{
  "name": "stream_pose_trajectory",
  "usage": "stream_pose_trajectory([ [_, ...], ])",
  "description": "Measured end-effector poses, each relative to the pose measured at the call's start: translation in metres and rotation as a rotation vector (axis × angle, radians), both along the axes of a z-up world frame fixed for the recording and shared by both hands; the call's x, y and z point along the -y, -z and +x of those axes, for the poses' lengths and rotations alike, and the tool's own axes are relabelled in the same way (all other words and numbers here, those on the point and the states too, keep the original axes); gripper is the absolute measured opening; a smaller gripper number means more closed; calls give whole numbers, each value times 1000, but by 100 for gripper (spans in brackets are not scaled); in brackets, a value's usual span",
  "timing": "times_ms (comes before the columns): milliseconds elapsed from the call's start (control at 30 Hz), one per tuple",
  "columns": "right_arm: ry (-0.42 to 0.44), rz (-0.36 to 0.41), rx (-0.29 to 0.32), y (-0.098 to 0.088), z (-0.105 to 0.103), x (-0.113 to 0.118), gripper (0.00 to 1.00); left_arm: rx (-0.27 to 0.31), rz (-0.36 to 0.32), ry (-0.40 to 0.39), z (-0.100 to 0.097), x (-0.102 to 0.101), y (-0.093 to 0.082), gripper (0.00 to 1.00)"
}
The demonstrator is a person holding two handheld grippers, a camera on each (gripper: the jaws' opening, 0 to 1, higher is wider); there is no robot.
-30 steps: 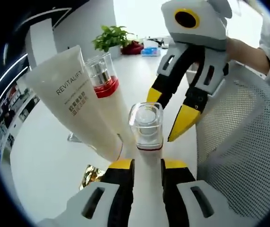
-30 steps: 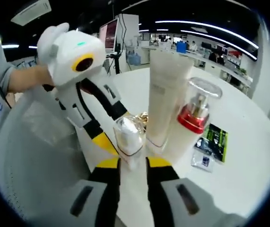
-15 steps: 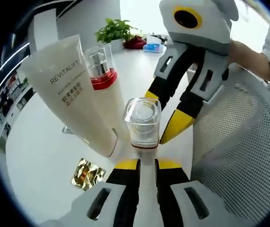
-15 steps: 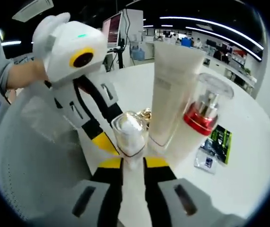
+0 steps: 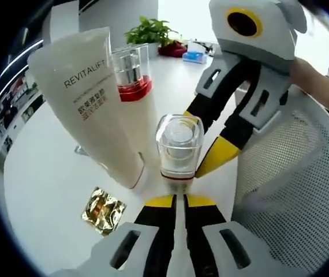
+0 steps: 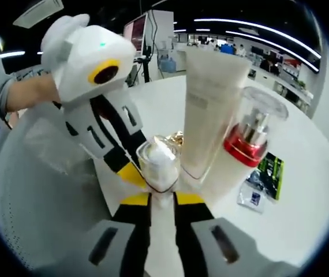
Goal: Arrange the skincare products in the storage area until every visible bottle or jar stands upright without overlapping.
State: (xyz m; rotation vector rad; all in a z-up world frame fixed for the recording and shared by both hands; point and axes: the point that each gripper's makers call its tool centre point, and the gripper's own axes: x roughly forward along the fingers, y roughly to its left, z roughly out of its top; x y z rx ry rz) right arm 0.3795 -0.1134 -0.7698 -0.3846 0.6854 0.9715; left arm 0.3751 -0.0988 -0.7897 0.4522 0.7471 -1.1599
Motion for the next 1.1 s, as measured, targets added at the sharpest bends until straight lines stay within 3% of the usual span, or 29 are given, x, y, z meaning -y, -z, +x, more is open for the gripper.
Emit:
stream_pose_trajectory([
  [367, 1, -3, -14, 3, 2, 0, 14, 9, 16, -7, 4, -1, 2, 0],
  [533, 4, -1, -18, 3, 3, -1, 13, -4, 29, -7, 3, -3, 3, 0],
  [767, 3, -1, -27, 5, 4, -1, 13, -38, -4, -37, 1, -1, -2, 0],
  [1100, 11, -9, -24, 6, 6, 1, 12, -40, -2, -77, 8, 0, 1, 6],
])
